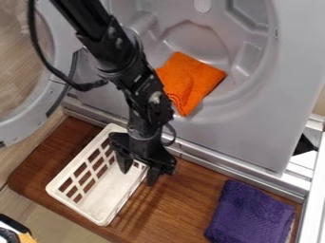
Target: Move the basket to the right
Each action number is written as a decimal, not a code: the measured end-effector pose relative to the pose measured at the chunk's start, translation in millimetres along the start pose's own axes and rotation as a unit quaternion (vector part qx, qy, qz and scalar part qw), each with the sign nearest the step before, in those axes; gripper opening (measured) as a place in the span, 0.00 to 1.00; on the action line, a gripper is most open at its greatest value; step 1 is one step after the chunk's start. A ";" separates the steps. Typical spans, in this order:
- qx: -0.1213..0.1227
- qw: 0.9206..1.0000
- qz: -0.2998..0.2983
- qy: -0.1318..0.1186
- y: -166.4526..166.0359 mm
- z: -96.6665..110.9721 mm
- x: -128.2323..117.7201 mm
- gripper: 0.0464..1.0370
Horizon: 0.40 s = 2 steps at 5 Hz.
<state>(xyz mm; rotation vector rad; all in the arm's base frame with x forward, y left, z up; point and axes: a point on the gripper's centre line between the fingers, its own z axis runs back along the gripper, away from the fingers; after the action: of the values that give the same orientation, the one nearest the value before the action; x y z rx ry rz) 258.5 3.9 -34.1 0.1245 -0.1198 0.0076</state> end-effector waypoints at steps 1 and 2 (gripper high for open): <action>-0.004 1.000 0.007 -0.003 -1.3 0.2 1.4 0.33; -0.010 1.000 0.007 -0.003 -2.5 0.1 1.3 0.12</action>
<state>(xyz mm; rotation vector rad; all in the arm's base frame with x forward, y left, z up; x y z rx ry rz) 259.8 1.4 -34.1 0.1037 -0.1259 0.0192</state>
